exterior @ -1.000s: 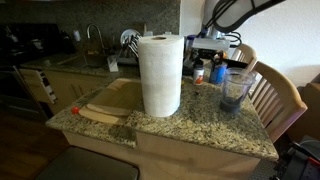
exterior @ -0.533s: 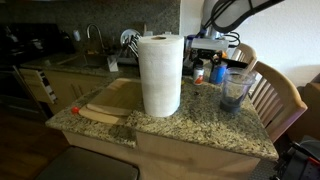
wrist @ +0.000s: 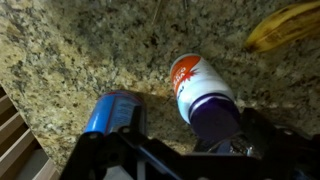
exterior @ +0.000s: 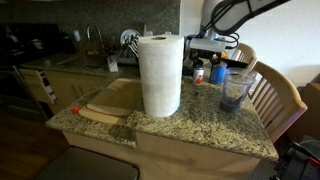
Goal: Move the white and orange bottle forward
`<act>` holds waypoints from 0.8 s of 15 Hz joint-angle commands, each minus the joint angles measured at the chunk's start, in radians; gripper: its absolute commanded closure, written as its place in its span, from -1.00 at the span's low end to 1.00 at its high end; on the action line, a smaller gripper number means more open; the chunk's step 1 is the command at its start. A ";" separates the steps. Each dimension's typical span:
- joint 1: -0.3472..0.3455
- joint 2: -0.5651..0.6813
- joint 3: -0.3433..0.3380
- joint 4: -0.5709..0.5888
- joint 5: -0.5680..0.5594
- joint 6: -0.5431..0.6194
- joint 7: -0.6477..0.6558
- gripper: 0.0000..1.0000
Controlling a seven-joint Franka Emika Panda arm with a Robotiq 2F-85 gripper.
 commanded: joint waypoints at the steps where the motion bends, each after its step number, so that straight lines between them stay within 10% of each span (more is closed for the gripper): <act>1: 0.012 0.000 -0.013 0.002 0.004 -0.002 -0.003 -1.00; 9: 0.014 0.003 -0.012 0.002 0.017 -0.016 -0.008 -1.00; 10: 0.013 0.004 -0.011 0.002 0.020 -0.016 -0.014 -0.50; 12: 0.013 0.003 -0.011 0.001 0.021 -0.013 -0.017 -0.33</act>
